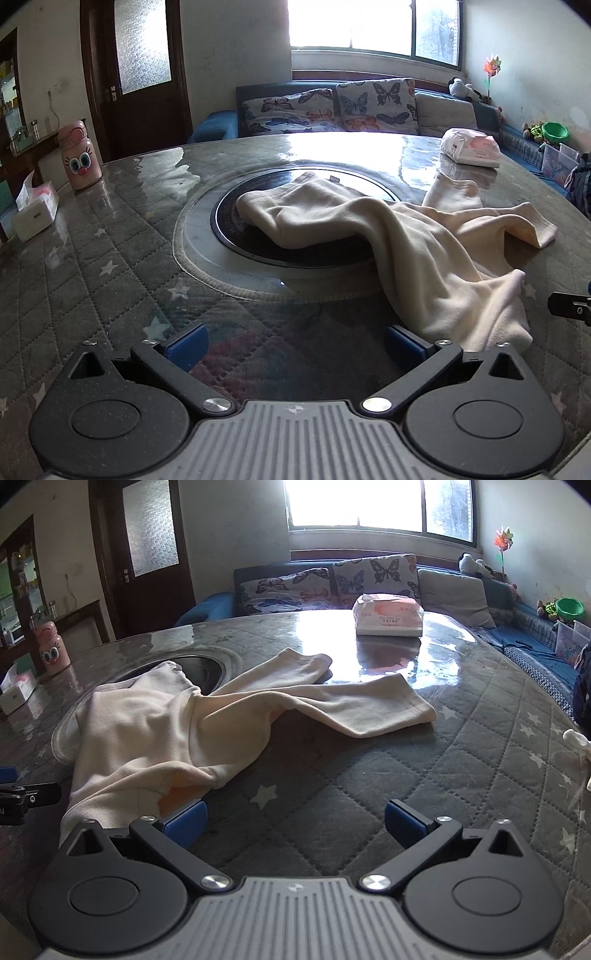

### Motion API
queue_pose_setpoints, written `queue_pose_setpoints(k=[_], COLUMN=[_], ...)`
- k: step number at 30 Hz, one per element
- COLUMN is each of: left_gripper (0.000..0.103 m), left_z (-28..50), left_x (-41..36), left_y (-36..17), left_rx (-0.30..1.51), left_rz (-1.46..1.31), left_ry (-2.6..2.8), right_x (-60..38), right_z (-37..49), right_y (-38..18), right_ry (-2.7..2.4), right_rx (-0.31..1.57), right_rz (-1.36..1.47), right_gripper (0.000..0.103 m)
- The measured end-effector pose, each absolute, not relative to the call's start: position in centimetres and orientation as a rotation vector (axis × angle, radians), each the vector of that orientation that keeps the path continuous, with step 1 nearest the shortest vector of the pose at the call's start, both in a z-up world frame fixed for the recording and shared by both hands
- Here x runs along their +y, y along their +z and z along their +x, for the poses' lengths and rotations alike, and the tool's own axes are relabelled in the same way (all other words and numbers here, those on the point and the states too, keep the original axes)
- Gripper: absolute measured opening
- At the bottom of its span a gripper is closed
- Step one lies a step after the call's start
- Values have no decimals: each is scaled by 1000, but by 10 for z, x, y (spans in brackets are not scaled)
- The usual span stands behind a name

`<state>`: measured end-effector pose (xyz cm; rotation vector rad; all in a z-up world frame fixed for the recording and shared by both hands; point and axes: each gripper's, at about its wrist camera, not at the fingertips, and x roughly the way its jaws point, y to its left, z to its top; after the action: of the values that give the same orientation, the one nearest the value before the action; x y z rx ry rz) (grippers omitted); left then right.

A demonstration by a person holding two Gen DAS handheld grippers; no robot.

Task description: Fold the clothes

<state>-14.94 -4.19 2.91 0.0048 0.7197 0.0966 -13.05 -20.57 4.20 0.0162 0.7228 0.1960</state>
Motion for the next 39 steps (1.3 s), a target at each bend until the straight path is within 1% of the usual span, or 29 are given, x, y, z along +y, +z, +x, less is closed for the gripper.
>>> queue_pose_setpoints(k=[19,39], left_gripper=[103,103], left_z=[-163,-169], left_x=[-55,-70], left_y=[35,34], left_rx=[716,736], left_rz=[26,49], left_ry=[85,46], right_x=[-194,-193], right_z=[-155,-164], right_y=[46,37], right_ry=[244,291], right_rx=[710,730], right_rz=[16,31], right_gripper=[103,103])
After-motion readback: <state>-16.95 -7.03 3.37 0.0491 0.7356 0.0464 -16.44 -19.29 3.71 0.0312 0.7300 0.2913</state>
